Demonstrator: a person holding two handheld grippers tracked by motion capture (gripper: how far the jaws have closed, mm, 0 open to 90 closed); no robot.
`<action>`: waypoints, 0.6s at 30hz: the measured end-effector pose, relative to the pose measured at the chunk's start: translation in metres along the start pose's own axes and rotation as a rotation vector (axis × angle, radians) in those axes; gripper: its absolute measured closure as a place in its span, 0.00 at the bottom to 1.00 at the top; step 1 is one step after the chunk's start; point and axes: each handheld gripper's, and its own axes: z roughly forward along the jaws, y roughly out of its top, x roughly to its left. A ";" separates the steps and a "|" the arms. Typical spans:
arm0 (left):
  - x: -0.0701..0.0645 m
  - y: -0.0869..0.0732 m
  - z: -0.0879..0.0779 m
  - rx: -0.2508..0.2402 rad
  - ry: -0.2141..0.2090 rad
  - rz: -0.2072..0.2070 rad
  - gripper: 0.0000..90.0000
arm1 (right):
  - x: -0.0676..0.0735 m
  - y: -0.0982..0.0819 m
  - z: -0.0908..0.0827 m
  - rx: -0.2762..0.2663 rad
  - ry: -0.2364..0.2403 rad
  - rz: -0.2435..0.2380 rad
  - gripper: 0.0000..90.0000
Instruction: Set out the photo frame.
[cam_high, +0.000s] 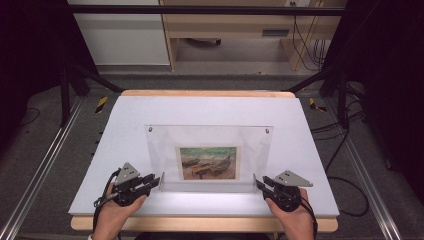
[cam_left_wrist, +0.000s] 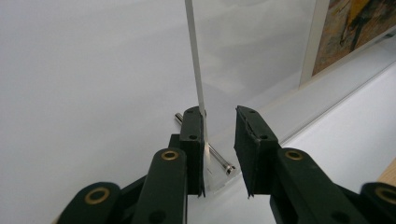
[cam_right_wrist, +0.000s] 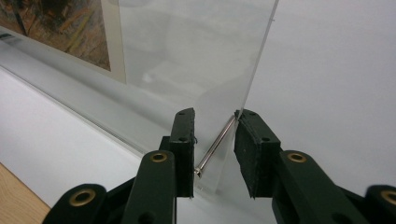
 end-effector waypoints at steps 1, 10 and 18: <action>0.000 0.000 0.000 0.000 0.000 0.000 0.80 | 0.000 0.000 0.000 0.000 0.000 0.000 0.76; 0.000 0.000 0.000 0.001 0.001 -0.001 0.80 | 0.001 0.000 0.000 0.001 0.000 0.002 0.76; -0.001 0.000 0.000 0.012 0.000 0.005 0.80 | 0.001 -0.002 -0.001 0.003 -0.003 -0.002 0.76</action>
